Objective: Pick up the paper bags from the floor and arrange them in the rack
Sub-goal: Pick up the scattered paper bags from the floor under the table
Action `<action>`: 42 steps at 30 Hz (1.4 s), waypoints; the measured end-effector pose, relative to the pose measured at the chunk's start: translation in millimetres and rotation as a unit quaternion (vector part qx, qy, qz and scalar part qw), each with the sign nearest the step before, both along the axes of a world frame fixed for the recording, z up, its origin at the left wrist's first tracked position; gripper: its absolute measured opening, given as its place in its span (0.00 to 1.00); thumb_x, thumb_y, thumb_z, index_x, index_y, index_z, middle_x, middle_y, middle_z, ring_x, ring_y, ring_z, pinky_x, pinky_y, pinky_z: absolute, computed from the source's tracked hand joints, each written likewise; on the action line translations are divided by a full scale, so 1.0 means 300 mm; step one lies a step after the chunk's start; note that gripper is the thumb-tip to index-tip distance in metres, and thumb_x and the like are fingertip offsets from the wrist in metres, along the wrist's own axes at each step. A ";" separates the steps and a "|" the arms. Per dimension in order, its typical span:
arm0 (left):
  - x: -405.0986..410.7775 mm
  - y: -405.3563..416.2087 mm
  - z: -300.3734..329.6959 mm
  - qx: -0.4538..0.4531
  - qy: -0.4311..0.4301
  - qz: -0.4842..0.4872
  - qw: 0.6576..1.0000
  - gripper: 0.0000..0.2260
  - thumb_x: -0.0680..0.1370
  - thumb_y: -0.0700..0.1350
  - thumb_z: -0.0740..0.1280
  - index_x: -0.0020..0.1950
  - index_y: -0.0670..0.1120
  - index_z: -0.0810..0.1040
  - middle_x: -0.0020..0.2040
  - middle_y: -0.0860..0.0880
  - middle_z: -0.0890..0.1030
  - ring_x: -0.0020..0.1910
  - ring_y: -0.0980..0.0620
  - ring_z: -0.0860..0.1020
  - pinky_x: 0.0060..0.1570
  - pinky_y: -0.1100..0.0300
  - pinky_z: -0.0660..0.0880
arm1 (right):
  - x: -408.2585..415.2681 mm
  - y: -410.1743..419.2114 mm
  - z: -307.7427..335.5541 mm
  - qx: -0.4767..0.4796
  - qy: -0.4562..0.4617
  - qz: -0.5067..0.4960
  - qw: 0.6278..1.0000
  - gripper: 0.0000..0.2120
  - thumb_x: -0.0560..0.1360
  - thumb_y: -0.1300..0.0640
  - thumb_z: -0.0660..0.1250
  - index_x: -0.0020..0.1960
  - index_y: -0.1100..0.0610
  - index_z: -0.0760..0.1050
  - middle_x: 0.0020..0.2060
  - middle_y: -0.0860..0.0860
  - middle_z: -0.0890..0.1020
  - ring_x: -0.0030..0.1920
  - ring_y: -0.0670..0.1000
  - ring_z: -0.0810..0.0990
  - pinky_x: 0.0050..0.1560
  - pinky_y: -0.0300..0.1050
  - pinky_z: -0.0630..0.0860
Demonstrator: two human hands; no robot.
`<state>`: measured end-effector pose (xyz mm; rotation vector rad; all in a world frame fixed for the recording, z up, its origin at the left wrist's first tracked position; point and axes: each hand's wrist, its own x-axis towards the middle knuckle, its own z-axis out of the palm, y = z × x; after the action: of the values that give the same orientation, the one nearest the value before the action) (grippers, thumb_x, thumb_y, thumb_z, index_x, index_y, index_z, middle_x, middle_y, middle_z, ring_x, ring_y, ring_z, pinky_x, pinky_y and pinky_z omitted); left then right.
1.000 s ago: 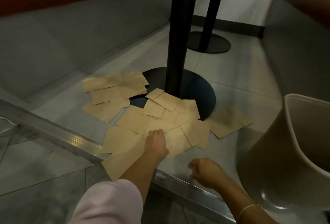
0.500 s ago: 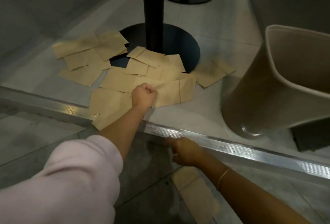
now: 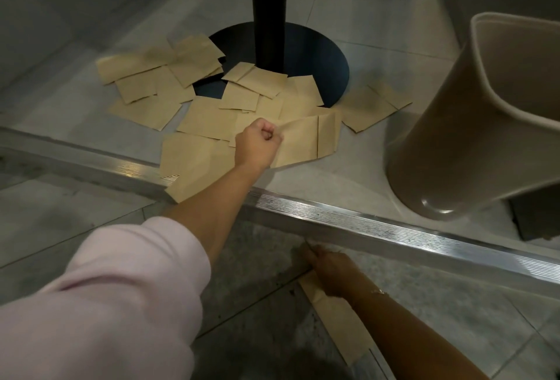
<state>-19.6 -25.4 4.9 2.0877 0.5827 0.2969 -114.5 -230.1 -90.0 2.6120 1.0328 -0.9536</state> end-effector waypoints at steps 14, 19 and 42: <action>0.000 -0.006 0.104 0.001 -0.027 -0.023 0.999 0.05 0.75 0.43 0.70 0.49 0.44 0.78 0.41 0.51 0.77 0.41 0.55 0.74 0.36 0.70 0.67 | 0.059 0.130 0.293 -0.047 -0.064 0.052 0.996 0.14 0.78 0.61 0.60 0.62 0.62 0.73 0.59 0.60 0.77 0.61 0.58 0.74 0.62 0.50 0.69; 0.022 -0.025 0.247 0.025 -0.058 -0.035 0.997 0.04 0.75 0.43 0.69 0.49 0.45 0.79 0.37 0.55 0.75 0.41 0.56 0.74 0.34 0.73 0.66 | 0.109 0.219 0.578 -0.011 -0.085 0.058 0.995 0.14 0.78 0.62 0.60 0.62 0.62 0.73 0.59 0.59 0.77 0.59 0.59 0.76 0.54 0.51 0.75; 0.176 -0.289 0.867 0.006 -0.247 -0.097 0.964 0.04 0.77 0.43 0.67 0.51 0.47 0.76 0.40 0.58 0.74 0.40 0.61 0.73 0.38 0.73 0.68 | 0.454 -0.275 1.360 0.150 -0.349 -0.462 0.801 0.15 0.74 0.62 0.64 0.60 0.61 0.74 0.57 0.60 0.77 0.57 0.61 0.76 0.49 0.50 0.72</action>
<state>33.2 -112.1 265.0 1.9609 0.0755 0.6811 21.6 -312.6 317.9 3.2917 -0.3669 0.2048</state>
